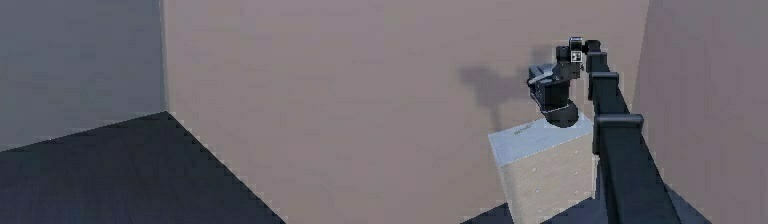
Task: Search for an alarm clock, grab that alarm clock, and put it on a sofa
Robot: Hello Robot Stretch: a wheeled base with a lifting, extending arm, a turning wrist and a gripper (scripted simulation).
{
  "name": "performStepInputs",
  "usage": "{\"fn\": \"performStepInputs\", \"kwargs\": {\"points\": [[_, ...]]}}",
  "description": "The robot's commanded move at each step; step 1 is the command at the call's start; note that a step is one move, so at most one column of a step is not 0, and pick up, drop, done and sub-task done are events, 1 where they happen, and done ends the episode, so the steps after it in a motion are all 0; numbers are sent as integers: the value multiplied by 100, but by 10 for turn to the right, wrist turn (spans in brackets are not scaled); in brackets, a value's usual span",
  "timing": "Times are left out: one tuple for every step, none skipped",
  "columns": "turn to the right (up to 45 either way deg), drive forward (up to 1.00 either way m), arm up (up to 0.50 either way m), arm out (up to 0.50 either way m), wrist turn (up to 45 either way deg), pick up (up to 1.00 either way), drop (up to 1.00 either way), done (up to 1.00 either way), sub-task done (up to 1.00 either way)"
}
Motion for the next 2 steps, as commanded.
{"fn": "performStepInputs", "kwargs": {"points": [[0,0,0,0,-450,0,0,0,0],[0,0,0,0,-450,0,0,0,0]]}}
